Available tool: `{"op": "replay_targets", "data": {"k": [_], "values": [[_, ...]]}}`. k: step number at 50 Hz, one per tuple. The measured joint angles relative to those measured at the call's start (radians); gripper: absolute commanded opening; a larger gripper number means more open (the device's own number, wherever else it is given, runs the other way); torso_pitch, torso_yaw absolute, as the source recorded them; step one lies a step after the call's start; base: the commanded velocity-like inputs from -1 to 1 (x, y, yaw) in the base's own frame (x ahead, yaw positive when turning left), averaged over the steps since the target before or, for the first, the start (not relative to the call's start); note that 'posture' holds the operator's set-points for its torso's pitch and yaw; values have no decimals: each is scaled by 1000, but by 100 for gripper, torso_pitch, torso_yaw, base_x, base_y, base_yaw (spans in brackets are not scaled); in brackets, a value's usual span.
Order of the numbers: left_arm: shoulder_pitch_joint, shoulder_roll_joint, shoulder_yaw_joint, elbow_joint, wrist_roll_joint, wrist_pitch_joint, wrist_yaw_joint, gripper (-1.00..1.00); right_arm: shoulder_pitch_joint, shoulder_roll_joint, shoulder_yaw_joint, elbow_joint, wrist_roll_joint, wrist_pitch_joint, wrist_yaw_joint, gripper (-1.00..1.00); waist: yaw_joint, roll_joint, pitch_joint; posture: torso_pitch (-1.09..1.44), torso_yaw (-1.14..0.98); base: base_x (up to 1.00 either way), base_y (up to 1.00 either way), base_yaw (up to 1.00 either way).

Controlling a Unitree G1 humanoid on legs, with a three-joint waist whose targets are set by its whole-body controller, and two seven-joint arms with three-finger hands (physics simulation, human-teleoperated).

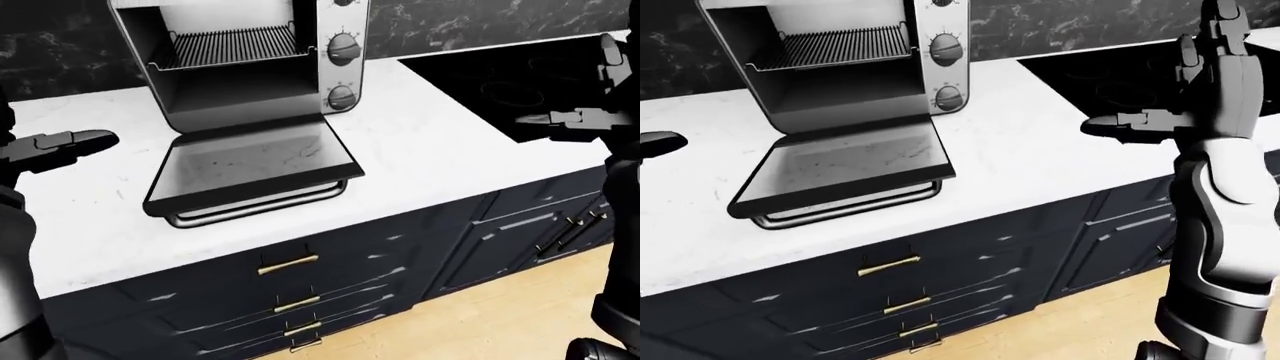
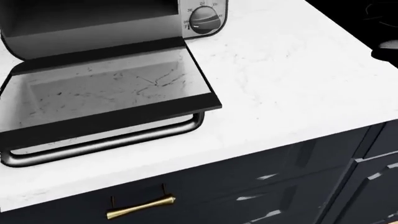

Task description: Close the toaster oven door.

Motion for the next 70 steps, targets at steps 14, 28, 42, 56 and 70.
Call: {"op": "replay_targets", "data": {"k": [14,28,42,56,70], "values": [[-12,6,-9,-20,-8,0,-11,100,-13,-14,-21,5,-9,-9,-16,100,-26,-20,9,0,0,10,6,0],[-5,5,-7,-12,-9,14,-2,100,-11,-9,-7,1,2,-4,-8,100,-4,-36,5,0,0,0,0,0],[-1,5,-10,-11,-14,13,-3,100,-1,-5,-5,4,0,-1,-5,100,-8,-16,2,0,0,3,1,0],[-5,18,7,-6,-16,18,7,100,-7,-1,6,-10,1,-9,6,100,0,7,6,0,0,13,8,0],[-8,15,-10,-12,-24,19,0,100,-11,9,-13,10,3,16,-16,100,-8,-23,13,0,0,5,3,0]]}}
